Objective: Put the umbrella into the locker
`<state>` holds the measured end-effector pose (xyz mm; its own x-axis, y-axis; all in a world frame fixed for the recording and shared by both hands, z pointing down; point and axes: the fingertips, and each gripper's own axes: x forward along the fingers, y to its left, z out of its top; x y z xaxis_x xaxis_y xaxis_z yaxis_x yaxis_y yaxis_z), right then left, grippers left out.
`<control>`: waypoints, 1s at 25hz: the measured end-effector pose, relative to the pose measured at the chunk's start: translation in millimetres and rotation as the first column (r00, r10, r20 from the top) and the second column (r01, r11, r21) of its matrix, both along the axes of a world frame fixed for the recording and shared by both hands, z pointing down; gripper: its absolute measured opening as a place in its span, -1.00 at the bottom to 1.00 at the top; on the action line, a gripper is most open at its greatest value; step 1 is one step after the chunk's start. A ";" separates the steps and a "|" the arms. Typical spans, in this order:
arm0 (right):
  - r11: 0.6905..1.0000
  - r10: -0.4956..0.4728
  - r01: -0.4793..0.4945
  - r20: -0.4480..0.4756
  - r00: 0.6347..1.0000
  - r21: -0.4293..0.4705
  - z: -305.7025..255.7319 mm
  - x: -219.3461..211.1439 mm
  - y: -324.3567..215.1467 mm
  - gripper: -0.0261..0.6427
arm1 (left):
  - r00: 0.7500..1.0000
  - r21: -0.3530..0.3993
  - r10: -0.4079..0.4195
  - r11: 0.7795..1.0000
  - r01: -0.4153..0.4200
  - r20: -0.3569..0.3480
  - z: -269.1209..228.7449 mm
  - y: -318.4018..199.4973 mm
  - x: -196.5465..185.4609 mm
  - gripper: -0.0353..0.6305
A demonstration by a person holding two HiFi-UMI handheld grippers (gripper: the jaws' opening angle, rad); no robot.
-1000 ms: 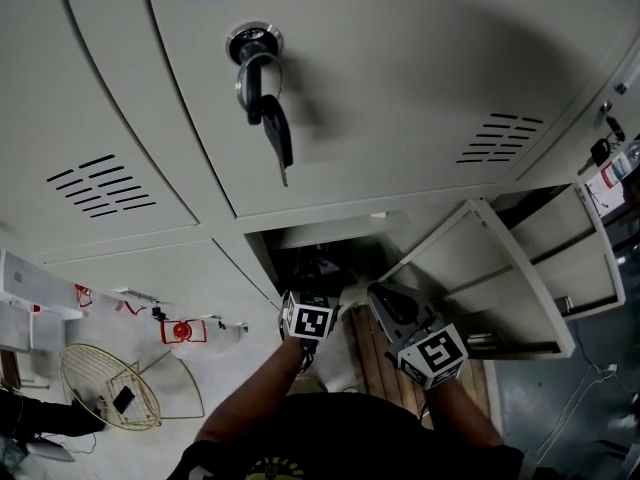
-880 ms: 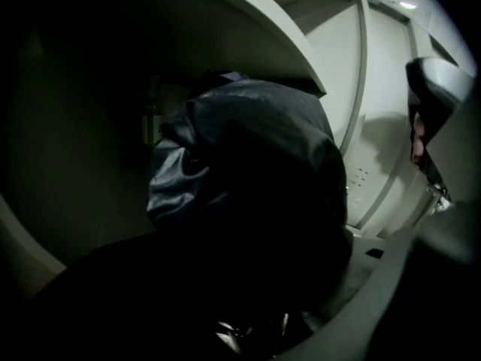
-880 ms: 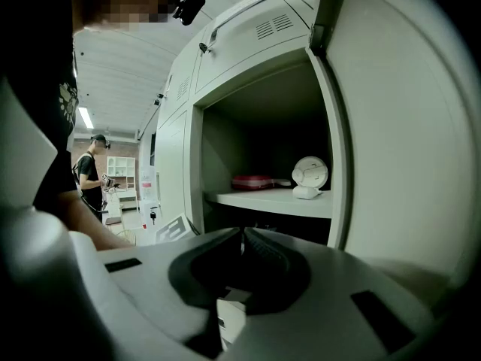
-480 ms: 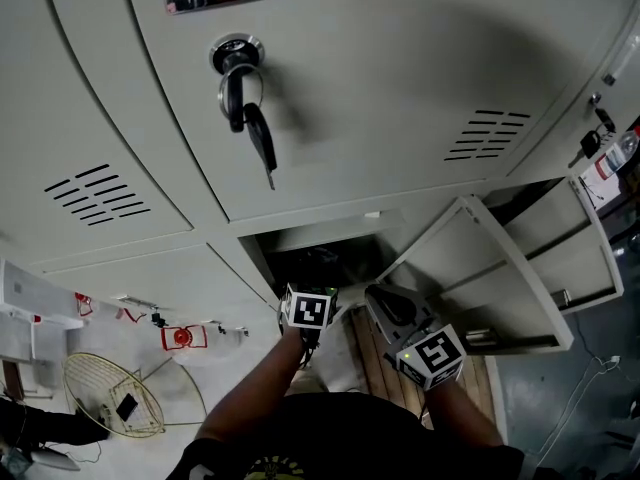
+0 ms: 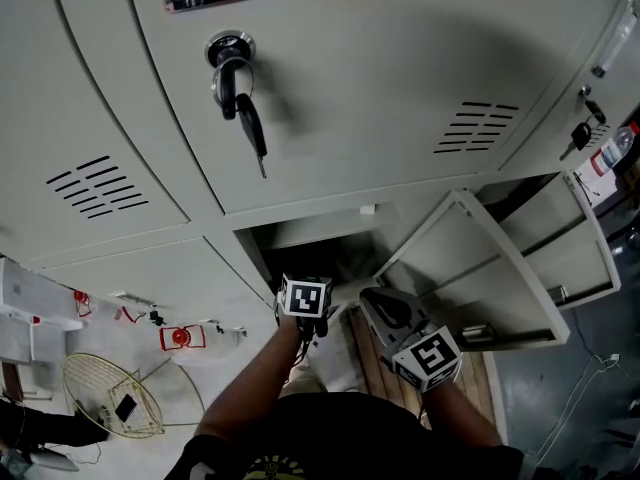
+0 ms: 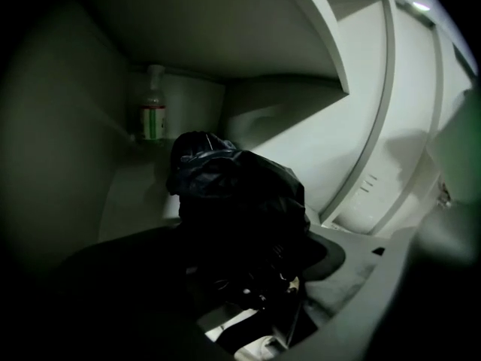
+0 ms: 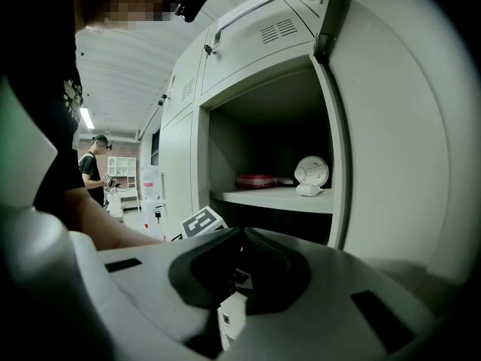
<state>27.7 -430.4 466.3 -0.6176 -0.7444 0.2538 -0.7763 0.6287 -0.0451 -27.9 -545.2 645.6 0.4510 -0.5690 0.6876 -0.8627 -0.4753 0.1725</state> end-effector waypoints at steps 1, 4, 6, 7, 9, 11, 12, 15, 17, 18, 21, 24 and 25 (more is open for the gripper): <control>1.000 -0.005 0.005 -0.003 1.000 0.005 -1.1 -0.4 0.7 -0.83 | 1.000 -0.006 -0.003 1.000 0.003 0.001 1.0 1.3 -1.1 0.19; 1.000 -0.013 0.013 -0.010 1.000 0.014 -2.5 0.4 2.6 -0.83 | 1.000 -0.002 -0.004 1.000 0.004 0.006 -1.4 3.5 -1.9 0.19; 1.000 -0.010 0.010 0.002 1.000 0.009 -3.0 0.6 4.7 -0.83 | 1.000 0.019 0.003 1.000 -0.003 0.012 -5.6 2.5 -1.2 0.19; 1.000 -0.014 0.014 0.005 1.000 0.012 -4.3 -0.2 5.7 -0.83 | 1.000 0.024 0.004 1.000 -0.004 0.014 -7.2 2.6 -1.1 0.20; 1.000 -0.018 0.018 0.001 1.000 0.014 -4.7 -0.1 7.7 -0.83 | 1.000 0.024 0.008 1.000 -0.009 0.014 -9.8 5.0 -0.5 0.20; 1.000 -0.013 0.013 0.000 1.000 0.011 -3.9 1.3 9.6 -0.83 | 1.000 0.022 0.015 1.000 -0.016 0.014 -11.5 8.6 0.3 0.20; 1.000 -0.013 0.013 0.001 1.000 0.011 -4.1 1.5 10.6 -0.83 | 1.000 0.021 0.016 1.000 -0.017 0.018 -11.8 9.9 -0.2 0.20; 1.000 -0.024 0.024 0.001 1.000 0.017 -6.5 -0.4 14.4 -0.83 | 1.000 0.016 0.013 1.000 -0.014 0.026 -13.2 12.8 -3.2 0.20; 0.999 -0.030 0.030 0.000 1.000 0.022 -8.1 -1.4 17.7 -0.83 | 1.000 0.023 0.013 1.000 -0.013 0.022 -16.0 15.1 -3.5 0.20; 0.999 -0.031 0.031 0.000 1.000 0.024 -8.8 -1.4 19.2 -0.83 | 1.000 0.025 0.013 1.000 -0.014 0.018 -17.1 16.8 -3.0 0.20; 0.999 -0.031 0.031 0.004 1.000 0.031 -10.3 -0.5 23.7 -0.83 | 1.000 0.027 0.019 0.999 -0.019 0.013 -18.3 22.4 -1.4 0.20; 0.999 -0.035 0.035 0.007 0.999 0.037 -11.8 -1.4 29.6 -0.83 | 1.000 0.038 0.018 0.999 -0.019 0.016 -20.5 27.5 -1.9 0.20; 0.999 -0.037 0.037 0.008 0.999 0.037 -12.1 -1.9 31.8 -0.83 | 1.000 0.042 0.017 0.999 -0.017 0.018 -21.7 29.5 -2.1 0.20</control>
<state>25.8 -398.6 454.3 -0.6469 -0.7299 0.2208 -0.7523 0.6582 -0.0285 -30.0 -515.7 623.9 0.4489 -0.5902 0.6709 -0.8572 -0.4965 0.1367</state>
